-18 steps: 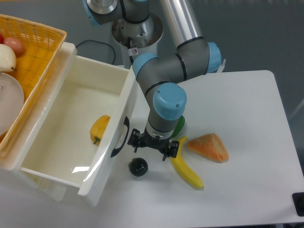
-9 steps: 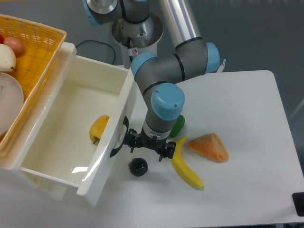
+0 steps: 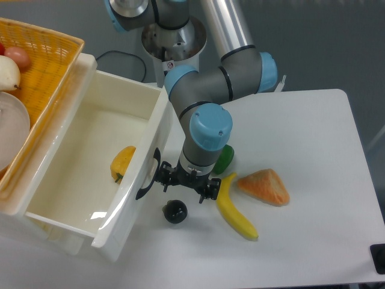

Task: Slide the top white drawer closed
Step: 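Push the drawer front with the gripper into the cabinet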

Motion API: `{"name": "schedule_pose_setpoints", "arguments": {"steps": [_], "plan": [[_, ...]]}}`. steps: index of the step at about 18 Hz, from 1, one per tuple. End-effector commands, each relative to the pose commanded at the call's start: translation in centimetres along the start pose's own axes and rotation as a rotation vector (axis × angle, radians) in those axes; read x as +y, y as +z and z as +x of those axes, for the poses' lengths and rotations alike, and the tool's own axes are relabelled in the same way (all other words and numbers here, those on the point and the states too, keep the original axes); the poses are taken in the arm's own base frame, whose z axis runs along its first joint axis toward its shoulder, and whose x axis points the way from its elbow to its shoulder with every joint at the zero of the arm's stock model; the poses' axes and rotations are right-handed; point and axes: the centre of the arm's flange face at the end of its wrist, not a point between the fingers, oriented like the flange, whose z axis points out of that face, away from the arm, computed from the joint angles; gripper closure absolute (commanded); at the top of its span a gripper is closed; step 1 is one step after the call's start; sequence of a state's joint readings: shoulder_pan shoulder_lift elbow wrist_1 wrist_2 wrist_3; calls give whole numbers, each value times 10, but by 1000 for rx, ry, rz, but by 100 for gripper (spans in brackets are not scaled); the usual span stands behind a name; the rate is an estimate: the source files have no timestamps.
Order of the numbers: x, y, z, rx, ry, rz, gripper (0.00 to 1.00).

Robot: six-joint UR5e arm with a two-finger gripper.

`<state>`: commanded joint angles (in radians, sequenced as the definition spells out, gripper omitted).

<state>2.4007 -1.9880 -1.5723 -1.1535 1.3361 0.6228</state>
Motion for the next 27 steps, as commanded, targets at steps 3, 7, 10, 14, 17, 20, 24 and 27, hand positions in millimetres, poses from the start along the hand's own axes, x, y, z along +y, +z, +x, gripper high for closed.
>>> {"name": "schedule_pose_setpoints", "arguments": {"steps": [3, 7, 10, 14, 17, 20, 24, 27], "plan": [[-2, 0, 6, 4, 8, 2, 0], [0, -3, 12, 10, 9, -4, 0], [1, -5, 19, 23, 16, 4, 0], [0, -9, 27, 34, 23, 13, 0], [0, -7, 31, 42, 26, 12, 0], [-1, -9, 38, 46, 35, 9, 0], [-3, -7, 48, 49, 47, 2, 0], [-3, -7, 50, 50, 52, 3, 0]]}}
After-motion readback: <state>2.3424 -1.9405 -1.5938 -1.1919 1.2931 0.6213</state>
